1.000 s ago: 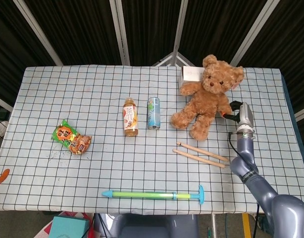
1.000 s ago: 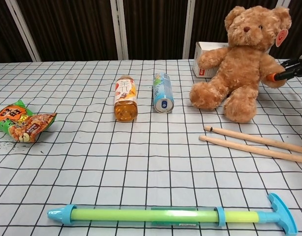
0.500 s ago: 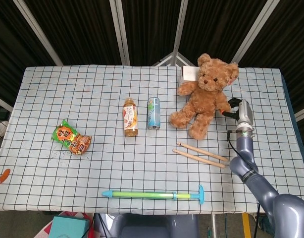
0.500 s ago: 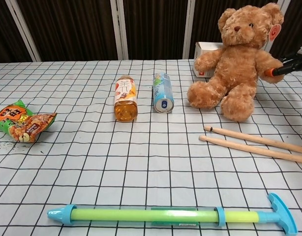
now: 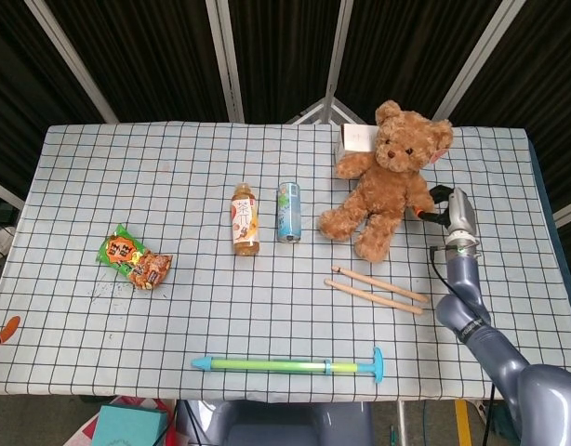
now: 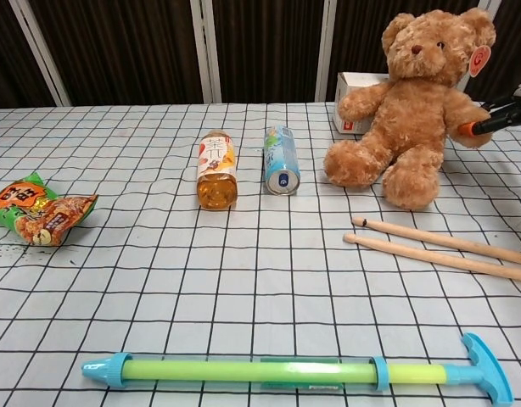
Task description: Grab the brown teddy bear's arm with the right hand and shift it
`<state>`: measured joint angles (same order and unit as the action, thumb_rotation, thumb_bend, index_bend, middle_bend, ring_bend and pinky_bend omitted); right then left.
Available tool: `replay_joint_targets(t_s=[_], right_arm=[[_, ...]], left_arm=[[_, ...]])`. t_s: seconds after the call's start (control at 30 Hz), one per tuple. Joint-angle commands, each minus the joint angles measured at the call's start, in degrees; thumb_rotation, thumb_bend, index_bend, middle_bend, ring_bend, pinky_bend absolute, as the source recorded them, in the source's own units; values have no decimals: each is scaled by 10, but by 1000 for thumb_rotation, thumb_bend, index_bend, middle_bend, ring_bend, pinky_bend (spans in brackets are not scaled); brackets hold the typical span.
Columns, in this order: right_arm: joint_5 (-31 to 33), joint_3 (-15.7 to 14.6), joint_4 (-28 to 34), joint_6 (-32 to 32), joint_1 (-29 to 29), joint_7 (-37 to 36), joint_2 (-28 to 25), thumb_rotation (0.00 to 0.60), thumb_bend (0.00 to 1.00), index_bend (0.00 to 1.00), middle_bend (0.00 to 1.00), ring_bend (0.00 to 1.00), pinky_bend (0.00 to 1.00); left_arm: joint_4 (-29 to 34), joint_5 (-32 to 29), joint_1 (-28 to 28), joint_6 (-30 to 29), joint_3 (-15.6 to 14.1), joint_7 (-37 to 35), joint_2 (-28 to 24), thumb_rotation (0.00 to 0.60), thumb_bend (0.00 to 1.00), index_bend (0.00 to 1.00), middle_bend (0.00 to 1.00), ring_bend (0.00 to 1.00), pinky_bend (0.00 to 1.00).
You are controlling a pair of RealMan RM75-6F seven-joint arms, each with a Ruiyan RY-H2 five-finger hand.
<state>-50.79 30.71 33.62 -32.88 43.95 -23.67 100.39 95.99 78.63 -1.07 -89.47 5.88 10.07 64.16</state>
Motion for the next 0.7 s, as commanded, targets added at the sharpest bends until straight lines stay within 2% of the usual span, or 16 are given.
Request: replay_joint_targets(t_s=[0.03, 0.17, 0.27, 0.47, 0.7], right_arm=[[-18, -16, 25, 24, -9, -3, -21, 600, 342, 234, 397, 248, 0], [-42, -32, 54, 38, -20, -10, -45, 600, 298, 89, 270, 150, 0], [-54, -41, 82, 55, -28, -18, -69, 600, 290, 20, 207, 99, 0], [-74, -42, 167, 42, -67, -52, -129, 600, 290, 0, 170, 72, 0], [-78, -60, 258, 13, -135, -57, -217, 600, 290, 0, 134, 36, 0]], left_arm=[[0, 0, 0, 0, 0, 0, 0, 600, 310, 171, 0, 0, 118], [-1, 3, 0, -2, 0, -2, 0, 600, 310, 171, 0, 0, 118], [-1, 0, 0, 0, 0, -1, 0, 600, 310, 171, 0, 0, 118], [0, 1, -1, 1, -1, -2, -1, 600, 310, 171, 0, 0, 118], [1, 7, 0, 1, -3, -14, -6, 600, 310, 171, 0, 0, 118]])
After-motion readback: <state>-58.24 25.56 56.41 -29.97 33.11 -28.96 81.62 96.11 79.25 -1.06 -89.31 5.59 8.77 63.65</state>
